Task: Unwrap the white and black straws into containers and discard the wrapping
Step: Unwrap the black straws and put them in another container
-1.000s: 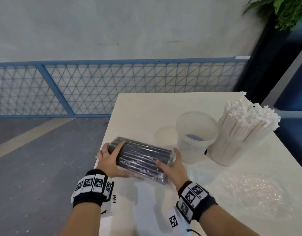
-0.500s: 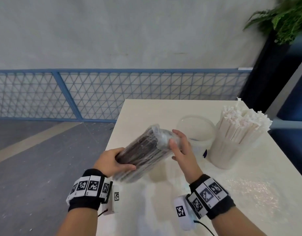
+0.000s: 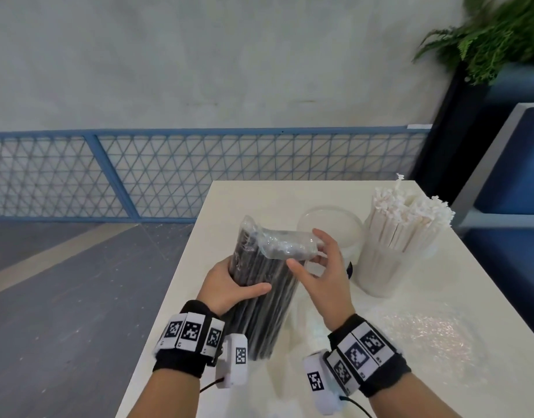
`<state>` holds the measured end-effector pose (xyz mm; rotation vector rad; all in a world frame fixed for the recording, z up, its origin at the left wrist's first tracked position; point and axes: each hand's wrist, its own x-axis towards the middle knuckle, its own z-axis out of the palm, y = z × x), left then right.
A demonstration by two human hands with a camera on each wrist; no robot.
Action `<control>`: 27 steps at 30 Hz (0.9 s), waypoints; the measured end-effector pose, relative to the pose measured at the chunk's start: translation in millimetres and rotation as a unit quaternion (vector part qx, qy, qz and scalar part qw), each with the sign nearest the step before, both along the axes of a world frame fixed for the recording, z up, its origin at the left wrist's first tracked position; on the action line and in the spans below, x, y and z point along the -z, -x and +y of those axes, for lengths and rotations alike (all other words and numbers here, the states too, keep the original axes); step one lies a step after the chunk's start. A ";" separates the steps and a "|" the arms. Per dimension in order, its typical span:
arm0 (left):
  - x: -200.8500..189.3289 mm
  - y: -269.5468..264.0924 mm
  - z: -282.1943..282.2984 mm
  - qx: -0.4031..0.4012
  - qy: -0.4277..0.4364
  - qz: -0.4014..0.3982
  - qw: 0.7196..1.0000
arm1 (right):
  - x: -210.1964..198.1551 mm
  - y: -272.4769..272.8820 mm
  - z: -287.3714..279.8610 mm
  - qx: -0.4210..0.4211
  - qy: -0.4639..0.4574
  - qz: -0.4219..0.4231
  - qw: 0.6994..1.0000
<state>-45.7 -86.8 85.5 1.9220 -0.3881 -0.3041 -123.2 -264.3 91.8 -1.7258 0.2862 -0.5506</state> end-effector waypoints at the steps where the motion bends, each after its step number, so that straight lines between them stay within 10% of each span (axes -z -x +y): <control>1: -0.2 0.1 -2.4 -0.008 -0.004 -0.007 1.000 | -2.9 0.7 -2.3 0.006 -0.044 0.005 0.999; 23: -2.4 -3.2 -26.3 -0.010 -0.059 -0.026 0.998 | -28.7 -9.4 -32.4 -0.044 -0.407 -0.052 0.911; 27: -0.8 -6.0 -21.7 -0.014 -0.057 -0.016 0.998 | -31.1 -5.4 -28.8 0.011 -0.177 -0.034 0.984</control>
